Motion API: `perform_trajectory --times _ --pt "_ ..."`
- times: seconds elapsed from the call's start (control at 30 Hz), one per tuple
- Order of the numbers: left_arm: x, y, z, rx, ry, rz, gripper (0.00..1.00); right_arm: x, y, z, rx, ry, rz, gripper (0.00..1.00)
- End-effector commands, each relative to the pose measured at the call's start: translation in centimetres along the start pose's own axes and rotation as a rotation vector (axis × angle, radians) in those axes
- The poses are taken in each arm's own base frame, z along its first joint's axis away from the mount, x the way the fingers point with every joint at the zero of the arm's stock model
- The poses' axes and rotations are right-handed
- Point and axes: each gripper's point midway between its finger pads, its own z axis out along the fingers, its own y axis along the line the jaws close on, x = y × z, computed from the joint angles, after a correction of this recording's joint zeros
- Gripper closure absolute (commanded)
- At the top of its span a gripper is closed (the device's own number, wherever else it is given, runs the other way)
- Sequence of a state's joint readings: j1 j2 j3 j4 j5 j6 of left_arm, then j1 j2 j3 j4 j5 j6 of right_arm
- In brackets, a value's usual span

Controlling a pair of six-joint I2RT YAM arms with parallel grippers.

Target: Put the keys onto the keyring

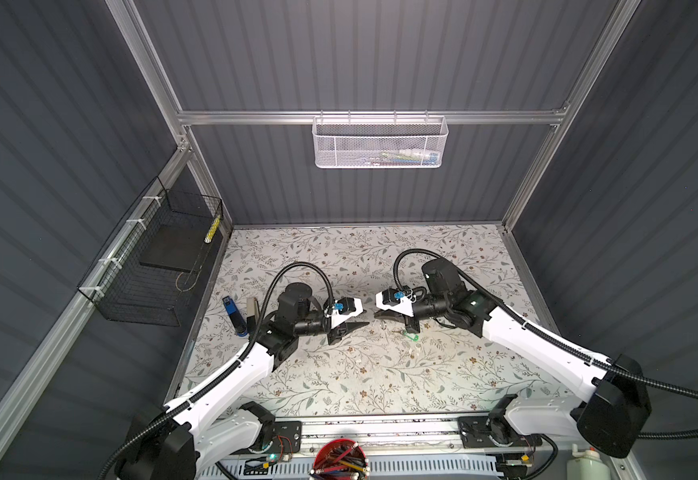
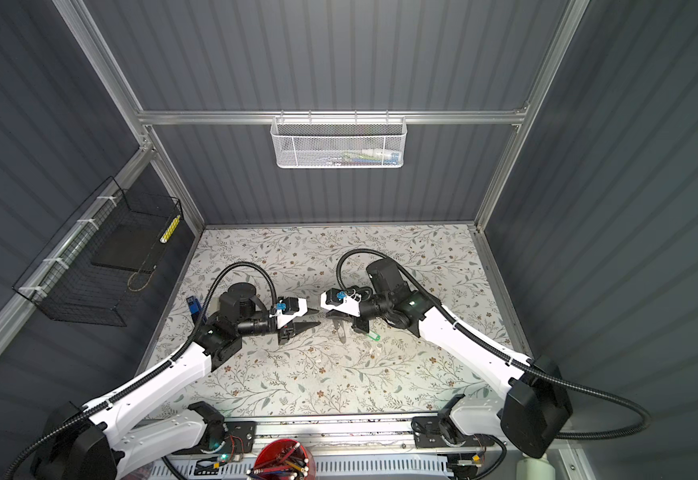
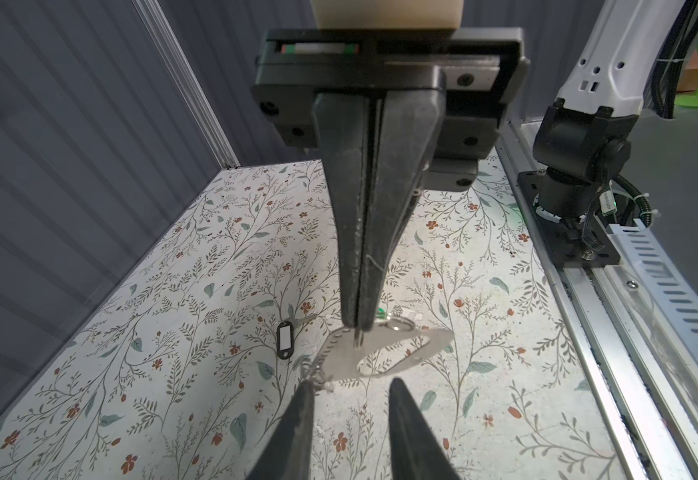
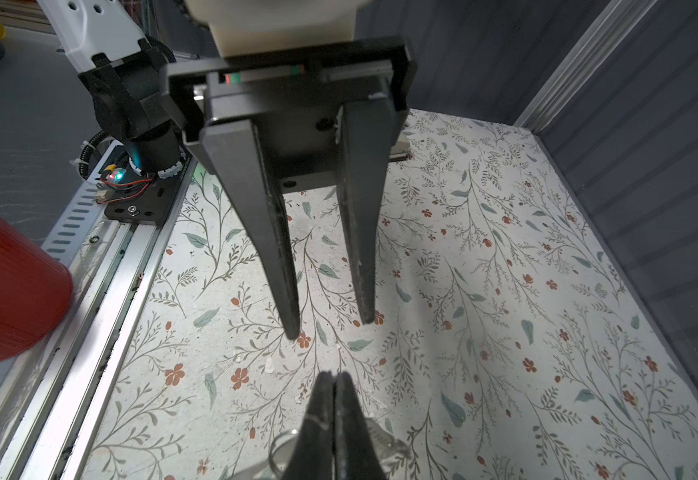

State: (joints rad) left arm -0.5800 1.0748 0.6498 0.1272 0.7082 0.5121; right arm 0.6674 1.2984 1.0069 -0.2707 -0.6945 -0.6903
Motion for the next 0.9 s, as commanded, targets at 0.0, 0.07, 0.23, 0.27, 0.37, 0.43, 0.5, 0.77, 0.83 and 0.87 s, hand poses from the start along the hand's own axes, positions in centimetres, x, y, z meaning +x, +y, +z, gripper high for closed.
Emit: perform_trajectory --times 0.0,0.07,0.23,0.27,0.37,0.43,0.5,0.77,0.83,0.87 --pt "-1.3 0.2 0.1 0.010 -0.027 0.011 0.71 -1.3 0.3 -0.4 -0.015 -0.057 -0.034 1.00" --pt "-1.3 0.2 0.3 0.012 -0.029 0.004 0.73 -1.5 0.5 -0.4 -0.022 -0.069 -0.038 1.00" --pt "-1.6 0.0 0.7 0.024 -0.043 -0.005 0.76 -1.5 0.6 -0.3 -0.029 -0.079 -0.048 1.00" --pt "-1.6 0.0 0.8 0.026 -0.044 -0.004 0.76 -1.5 0.6 -0.3 -0.032 -0.080 -0.046 1.00" --pt "-1.8 0.0 0.9 0.030 -0.047 -0.003 0.77 -1.6 0.6 -0.3 -0.034 -0.083 -0.045 1.00" --pt "-1.9 -0.1 1.0 0.034 -0.050 0.000 0.77 -1.6 0.6 -0.2 -0.036 -0.083 -0.045 1.00" --pt "-1.9 -0.2 1.0 0.035 -0.049 0.000 0.77 -1.6 0.7 -0.2 -0.038 -0.083 -0.044 1.00" --pt "-2.0 -0.2 1.2 0.044 -0.054 0.000 0.81 -1.6 0.7 -0.2 -0.041 -0.088 -0.048 1.00" --pt "-2.0 -0.2 1.2 0.046 -0.055 -0.002 0.83 -1.8 0.7 -0.2 -0.042 -0.095 -0.050 1.00" --pt "-2.2 -0.2 1.2 0.047 -0.059 0.000 0.83 -1.8 0.8 -0.1 -0.045 -0.095 -0.050 1.00"
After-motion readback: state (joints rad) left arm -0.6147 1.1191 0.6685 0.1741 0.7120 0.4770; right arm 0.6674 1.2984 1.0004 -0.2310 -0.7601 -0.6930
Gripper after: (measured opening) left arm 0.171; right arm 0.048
